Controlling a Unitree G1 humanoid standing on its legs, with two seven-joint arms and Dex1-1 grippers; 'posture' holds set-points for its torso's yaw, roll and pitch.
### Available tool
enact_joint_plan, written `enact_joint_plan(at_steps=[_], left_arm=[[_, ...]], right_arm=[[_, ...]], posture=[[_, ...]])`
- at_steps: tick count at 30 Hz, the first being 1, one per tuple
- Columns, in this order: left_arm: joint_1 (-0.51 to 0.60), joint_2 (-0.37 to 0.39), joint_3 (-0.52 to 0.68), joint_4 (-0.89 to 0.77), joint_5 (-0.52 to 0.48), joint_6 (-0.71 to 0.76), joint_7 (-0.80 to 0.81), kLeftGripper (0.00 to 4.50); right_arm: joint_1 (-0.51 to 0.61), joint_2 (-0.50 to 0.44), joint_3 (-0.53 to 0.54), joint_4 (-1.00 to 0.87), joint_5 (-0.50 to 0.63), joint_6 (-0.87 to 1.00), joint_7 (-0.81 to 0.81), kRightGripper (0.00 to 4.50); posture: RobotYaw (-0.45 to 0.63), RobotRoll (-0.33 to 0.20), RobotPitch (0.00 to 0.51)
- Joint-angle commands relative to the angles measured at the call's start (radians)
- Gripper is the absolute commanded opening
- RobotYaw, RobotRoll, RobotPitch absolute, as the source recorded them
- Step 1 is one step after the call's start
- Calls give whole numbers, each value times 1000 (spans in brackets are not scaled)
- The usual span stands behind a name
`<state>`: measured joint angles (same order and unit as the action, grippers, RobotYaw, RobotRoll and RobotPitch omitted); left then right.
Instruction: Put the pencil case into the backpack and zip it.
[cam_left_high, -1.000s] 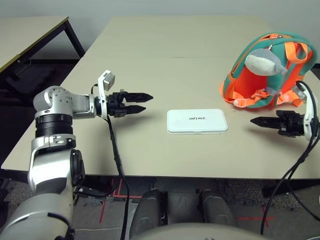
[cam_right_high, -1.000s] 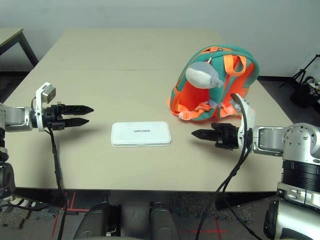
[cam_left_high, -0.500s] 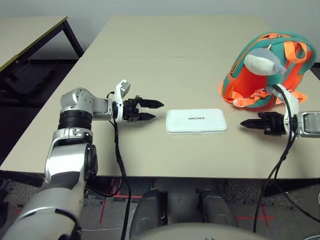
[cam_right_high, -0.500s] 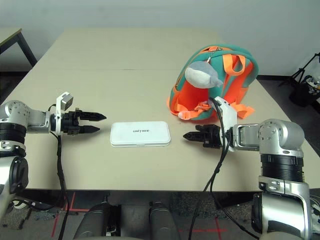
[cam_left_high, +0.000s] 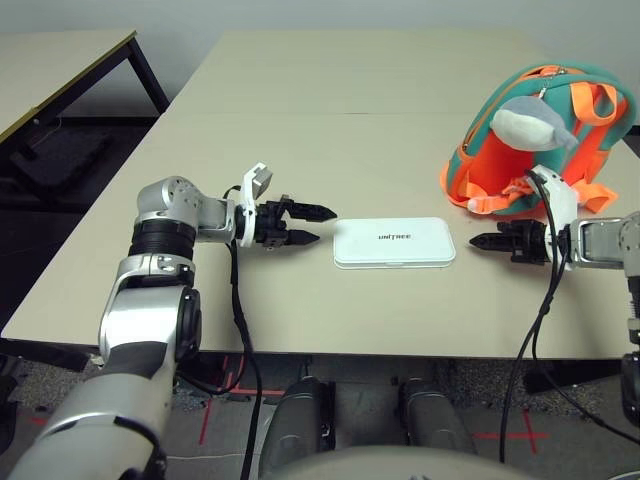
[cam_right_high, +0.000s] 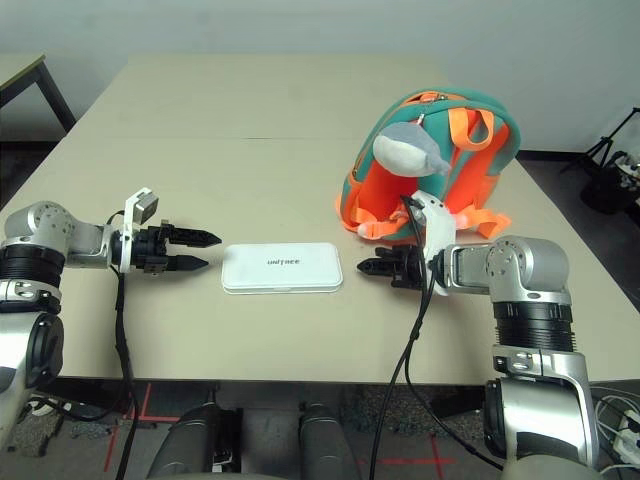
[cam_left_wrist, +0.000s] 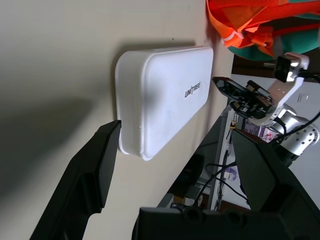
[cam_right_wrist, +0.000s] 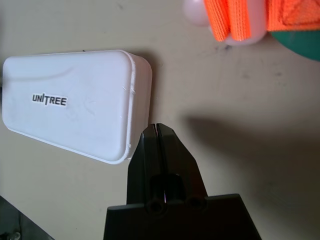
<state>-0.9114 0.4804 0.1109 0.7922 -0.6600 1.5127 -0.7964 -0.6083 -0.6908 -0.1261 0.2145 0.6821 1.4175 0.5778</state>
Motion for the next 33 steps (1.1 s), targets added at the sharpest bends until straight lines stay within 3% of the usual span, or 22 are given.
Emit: enact_joint_plan(at_steps=[1,15,33], left_arm=[[3,-22,-18,41,29,-21,-18,4500],[6,-40,-68,114,74,-34,-84,4500],[-42,-83,-91,259,198,-181,-189,4500]], right_arm=[[-15,22,15,9,-25,-9,-1,38],[24,68,25,-25,-73,-33,-7,38],[25,91,58,-20,-118,-69,7,38]], posture=[[-133,0,77],[-145,0,86],[-159,0,87]])
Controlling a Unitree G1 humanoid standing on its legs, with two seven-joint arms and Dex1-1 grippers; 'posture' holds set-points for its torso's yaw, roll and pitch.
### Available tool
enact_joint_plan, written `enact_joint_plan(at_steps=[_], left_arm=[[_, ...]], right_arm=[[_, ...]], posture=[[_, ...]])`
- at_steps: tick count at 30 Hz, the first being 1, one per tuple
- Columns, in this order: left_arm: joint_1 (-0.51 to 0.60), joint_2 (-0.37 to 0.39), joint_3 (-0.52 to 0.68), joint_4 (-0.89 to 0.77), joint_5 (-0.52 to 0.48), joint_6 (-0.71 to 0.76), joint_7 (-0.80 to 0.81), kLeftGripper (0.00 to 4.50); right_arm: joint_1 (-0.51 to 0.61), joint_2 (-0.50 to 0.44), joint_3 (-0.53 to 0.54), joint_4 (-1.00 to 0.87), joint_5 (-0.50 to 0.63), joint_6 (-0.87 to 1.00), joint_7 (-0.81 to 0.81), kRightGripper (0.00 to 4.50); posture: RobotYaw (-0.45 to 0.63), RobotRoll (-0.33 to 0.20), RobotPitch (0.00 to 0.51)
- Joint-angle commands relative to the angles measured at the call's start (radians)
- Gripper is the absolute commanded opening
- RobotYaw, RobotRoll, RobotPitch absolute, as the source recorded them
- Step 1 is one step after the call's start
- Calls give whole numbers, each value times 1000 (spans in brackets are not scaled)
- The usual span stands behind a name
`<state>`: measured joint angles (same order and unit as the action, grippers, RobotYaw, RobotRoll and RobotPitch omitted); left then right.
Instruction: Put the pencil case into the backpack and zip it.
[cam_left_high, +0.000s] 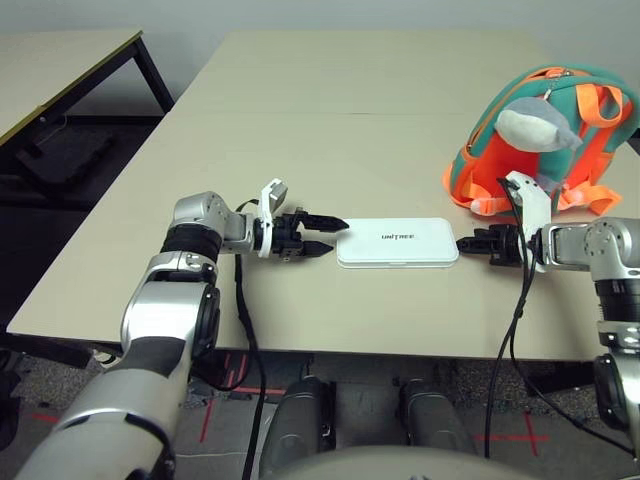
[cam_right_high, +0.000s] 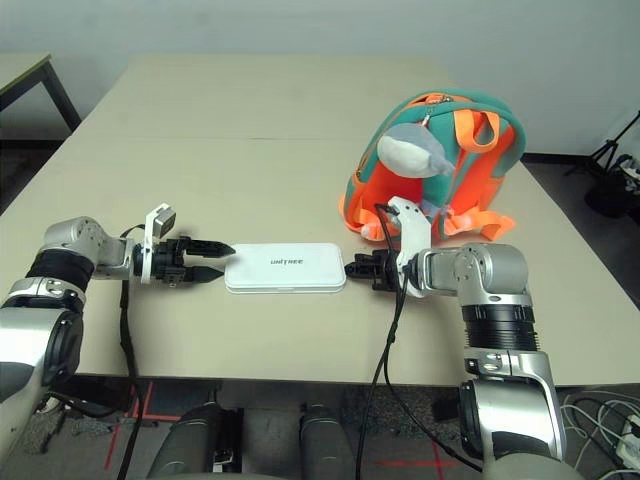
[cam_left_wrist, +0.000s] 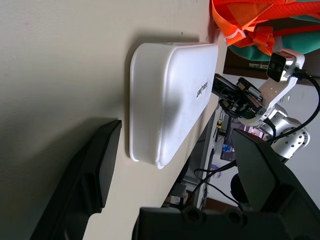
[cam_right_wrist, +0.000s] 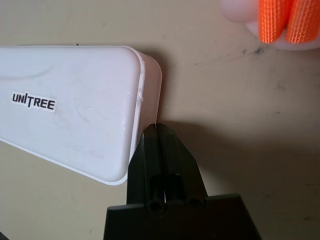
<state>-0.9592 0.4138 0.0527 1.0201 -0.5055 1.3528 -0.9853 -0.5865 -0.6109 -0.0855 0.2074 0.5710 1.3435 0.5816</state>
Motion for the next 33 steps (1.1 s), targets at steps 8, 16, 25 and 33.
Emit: enact_joint_plan(at_steps=[8,16,25,33], left_arm=[[-5,-20,-57,36,78,-12,-45,4500],[4,-12,-60,25,95,-2,-70,4500],[36,15,-117,-56,82,30,-165,4500],[54,83,-192,-194,31,33,-316,3577]], right_arm=[[-6,52,43,-70,5,20,3,38],[-33,103,57,-79,2,27,-4,38],[-57,112,70,-48,-7,2,3,38],[-67,104,46,-33,-4,-21,9,200]], posture=[[-154,0,88],[-137,0,85],[-124,0,79],[-126,0,73]])
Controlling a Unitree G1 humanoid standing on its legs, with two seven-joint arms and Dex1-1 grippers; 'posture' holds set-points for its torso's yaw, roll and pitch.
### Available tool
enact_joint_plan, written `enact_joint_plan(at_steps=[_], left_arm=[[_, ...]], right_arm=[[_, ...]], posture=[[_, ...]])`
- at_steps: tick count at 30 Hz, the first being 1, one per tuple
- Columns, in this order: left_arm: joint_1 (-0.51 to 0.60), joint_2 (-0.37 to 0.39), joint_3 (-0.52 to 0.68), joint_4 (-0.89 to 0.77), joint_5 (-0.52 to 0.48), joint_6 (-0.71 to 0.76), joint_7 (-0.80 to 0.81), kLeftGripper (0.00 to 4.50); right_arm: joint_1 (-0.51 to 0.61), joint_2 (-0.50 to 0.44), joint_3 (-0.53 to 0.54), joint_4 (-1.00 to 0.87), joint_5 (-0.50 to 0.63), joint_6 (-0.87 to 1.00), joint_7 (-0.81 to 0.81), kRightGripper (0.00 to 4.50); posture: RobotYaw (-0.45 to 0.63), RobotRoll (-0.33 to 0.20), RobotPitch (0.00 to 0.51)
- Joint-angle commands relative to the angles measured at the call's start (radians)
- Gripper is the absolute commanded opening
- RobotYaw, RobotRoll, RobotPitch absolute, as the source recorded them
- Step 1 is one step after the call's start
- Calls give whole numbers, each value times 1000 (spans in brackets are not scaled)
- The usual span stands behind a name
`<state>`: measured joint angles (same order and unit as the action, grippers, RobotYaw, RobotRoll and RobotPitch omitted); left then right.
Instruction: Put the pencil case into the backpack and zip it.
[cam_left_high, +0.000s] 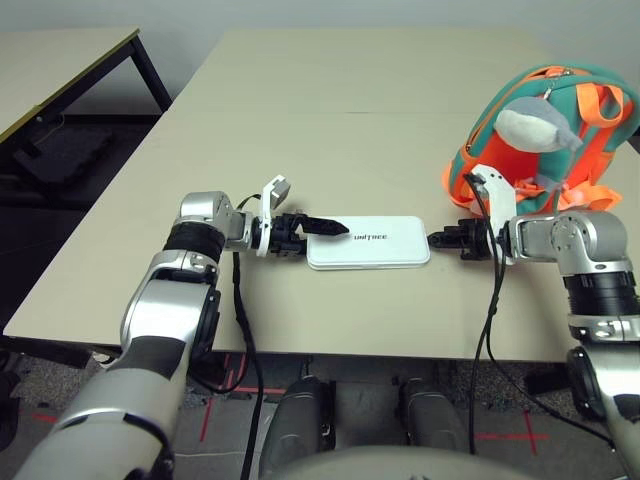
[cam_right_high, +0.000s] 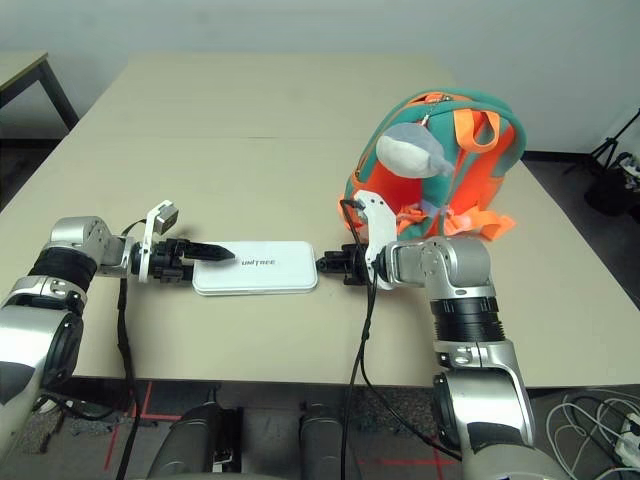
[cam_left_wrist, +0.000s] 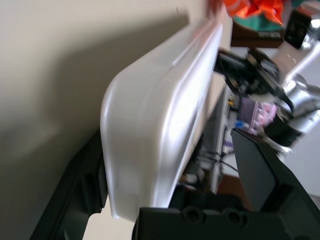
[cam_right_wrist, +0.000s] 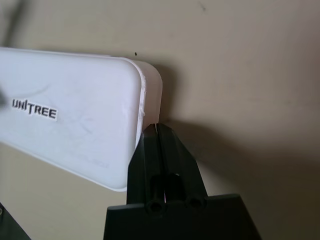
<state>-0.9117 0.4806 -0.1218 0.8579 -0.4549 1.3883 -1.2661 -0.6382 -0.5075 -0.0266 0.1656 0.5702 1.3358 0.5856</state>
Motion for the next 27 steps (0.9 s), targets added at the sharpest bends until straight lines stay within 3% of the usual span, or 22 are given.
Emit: enact_joint_plan(at_steps=[1,7,14,20,24,27], left_arm=[[5,22,-21,-34,-19,-10,-40,3211],[-5,28,-16,-13,-12,-40,-42,1399],[-4,56,-9,-94,-29,-48,-57,1399],[2,189,50,-392,-104,-5,-47,1399],[2,288,114,-573,-142,-9,-3,1399],[-9,298,198,-620,-162,-27,65,1399]], right_arm=[[-16,1,-17,12,-4,-16,4,453],[-15,7,-23,17,-6,-27,2,2212],[-12,-8,-61,-14,-2,-52,16,4368],[46,-113,-185,-287,81,59,12,4500],[86,-167,-373,-530,169,235,-18,4500],[144,-235,-520,-644,253,279,-58,4500]], posture=[[-126,0,73],[-128,0,75],[-123,0,79],[-120,0,86],[-108,0,99],[-119,0,105]])
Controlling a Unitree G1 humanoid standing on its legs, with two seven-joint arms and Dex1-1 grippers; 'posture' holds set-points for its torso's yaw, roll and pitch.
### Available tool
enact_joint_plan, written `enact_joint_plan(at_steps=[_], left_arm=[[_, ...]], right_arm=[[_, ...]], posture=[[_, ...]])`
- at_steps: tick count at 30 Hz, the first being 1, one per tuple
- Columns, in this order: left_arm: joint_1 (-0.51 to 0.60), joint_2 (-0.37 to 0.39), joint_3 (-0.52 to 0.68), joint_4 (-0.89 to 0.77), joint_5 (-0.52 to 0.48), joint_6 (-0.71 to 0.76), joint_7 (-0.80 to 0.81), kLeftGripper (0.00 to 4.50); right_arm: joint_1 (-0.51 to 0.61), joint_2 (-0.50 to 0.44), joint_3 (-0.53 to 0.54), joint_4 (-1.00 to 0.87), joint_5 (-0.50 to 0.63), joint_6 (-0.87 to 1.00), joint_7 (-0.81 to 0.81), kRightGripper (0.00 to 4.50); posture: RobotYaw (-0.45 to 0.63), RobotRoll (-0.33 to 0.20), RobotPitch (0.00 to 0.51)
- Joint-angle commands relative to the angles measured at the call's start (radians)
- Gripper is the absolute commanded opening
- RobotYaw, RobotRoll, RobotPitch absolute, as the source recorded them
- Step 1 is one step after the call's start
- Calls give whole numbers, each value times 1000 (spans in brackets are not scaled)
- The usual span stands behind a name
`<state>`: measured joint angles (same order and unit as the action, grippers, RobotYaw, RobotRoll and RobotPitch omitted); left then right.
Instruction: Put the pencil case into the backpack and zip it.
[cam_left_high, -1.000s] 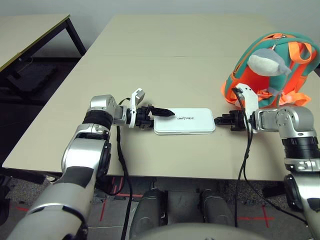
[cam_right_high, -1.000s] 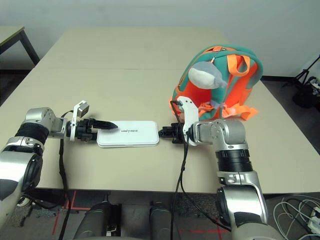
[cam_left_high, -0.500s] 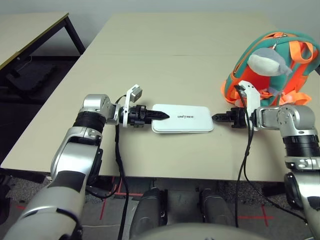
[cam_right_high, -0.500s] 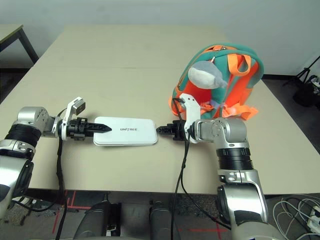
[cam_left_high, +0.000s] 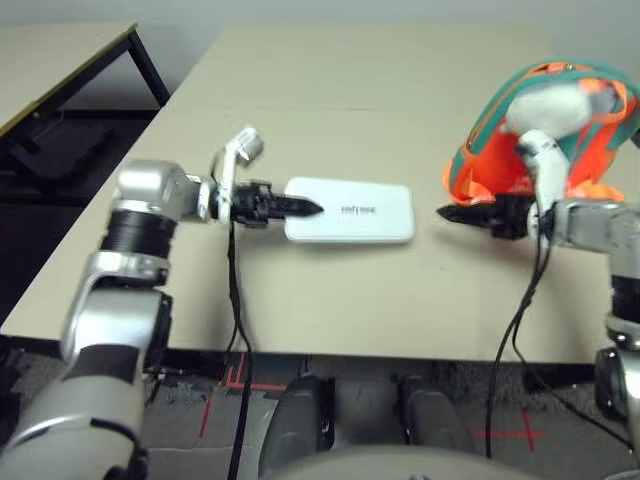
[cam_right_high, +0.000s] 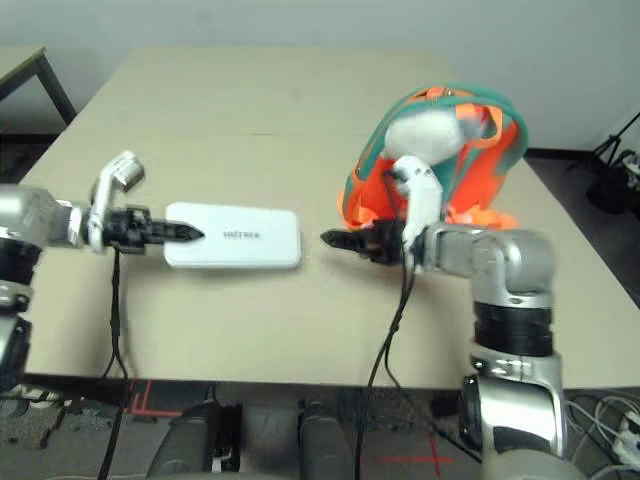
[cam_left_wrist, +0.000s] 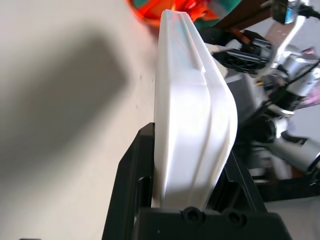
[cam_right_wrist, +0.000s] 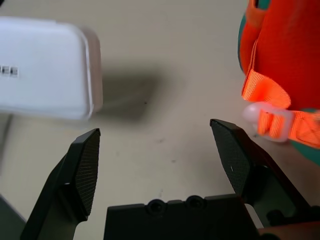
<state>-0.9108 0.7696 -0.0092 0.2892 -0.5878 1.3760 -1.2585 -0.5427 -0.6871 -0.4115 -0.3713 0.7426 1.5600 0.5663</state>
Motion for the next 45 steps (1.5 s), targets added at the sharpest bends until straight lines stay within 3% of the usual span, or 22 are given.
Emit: enact_joint_plan(at_steps=[1,7,10,18,30,39,43,45], left_arm=[[-9,6,105,-59,-36,-18,76,1399],[-24,-102,236,-56,-37,-124,241,1399],[-21,-142,250,-57,-39,-161,287,1399],[-17,-184,263,-55,-71,-202,346,1399],[9,-191,322,-70,-111,-210,431,1399],[31,-192,344,-97,-153,-210,476,1399],[32,-192,344,-93,-159,-214,482,1399],[27,-192,341,-87,-163,-217,484,1399]], right_arm=[[64,-68,-167,-125,108,54,-58,4500],[108,-34,-310,-251,178,54,-240,4500],[112,-31,-288,-276,138,54,-280,4500],[163,-52,-158,-196,1,-175,-291,4500],[66,3,10,103,-188,-513,-303,4500],[-16,56,66,186,-268,-609,-331,4500],[-20,86,67,177,-275,-597,-350,3740],[-15,96,65,168,-277,-586,-355,3045]], posture=[[-126,0,106],[-166,0,116],[-174,0,116],[-154,0,113],[-72,0,119],[-43,0,112],[-45,0,109],[-48,0,108]])
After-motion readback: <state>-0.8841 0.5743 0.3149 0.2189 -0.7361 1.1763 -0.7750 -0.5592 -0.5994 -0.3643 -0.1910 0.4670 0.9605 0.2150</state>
